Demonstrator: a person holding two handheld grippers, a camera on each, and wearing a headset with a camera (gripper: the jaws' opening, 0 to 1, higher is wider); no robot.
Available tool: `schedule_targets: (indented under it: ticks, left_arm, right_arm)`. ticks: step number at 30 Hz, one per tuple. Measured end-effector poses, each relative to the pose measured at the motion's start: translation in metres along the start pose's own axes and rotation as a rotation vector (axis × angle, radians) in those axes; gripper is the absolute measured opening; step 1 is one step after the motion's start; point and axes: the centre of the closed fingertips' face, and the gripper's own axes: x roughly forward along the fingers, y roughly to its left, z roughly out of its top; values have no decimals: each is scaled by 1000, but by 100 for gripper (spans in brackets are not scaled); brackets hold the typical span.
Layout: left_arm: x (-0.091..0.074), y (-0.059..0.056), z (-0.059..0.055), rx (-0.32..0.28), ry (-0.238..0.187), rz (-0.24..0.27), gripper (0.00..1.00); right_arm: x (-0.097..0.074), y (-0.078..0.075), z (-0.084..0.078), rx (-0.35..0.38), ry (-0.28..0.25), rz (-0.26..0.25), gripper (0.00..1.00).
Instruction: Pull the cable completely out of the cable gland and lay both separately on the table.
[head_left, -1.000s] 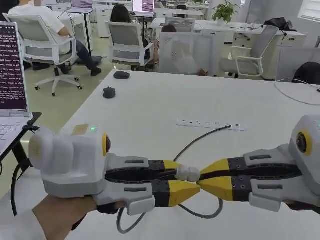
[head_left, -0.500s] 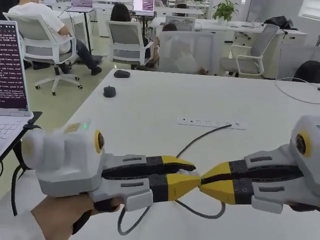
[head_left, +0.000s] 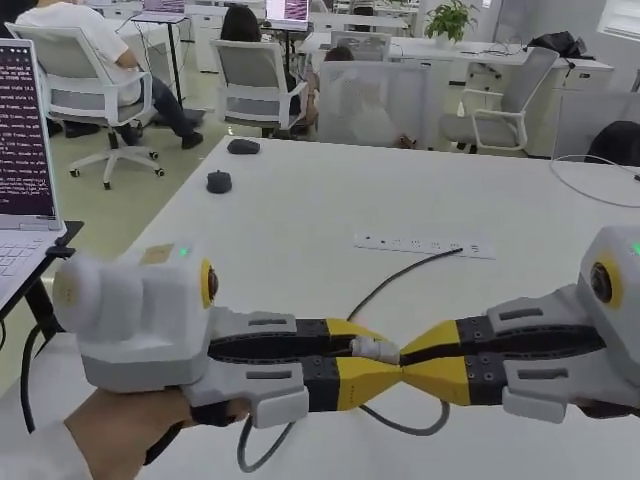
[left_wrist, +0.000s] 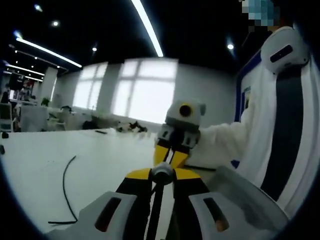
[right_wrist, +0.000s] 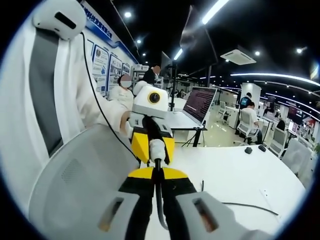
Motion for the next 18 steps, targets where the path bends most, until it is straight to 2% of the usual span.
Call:
schedule_targets:
  ticks: [4, 6, 13, 18]
  left_arm:
    - [-8, 7, 2, -32, -23, 22, 16]
    - [-12, 8, 3, -31, -24, 30, 16]
    - [-13, 8, -2, -29, -10, 32, 16]
    - [-8, 3, -8, -24, 16, 10, 16]
  right_arm:
    - [-8, -7, -9, 16, 12, -26, 3]
    - [-13, -10, -19, 16, 42, -42, 3]
    - [-27, -10, -45, 28, 102, -66, 3]
    - [-29, -6, -52, 41, 103, -60, 3]
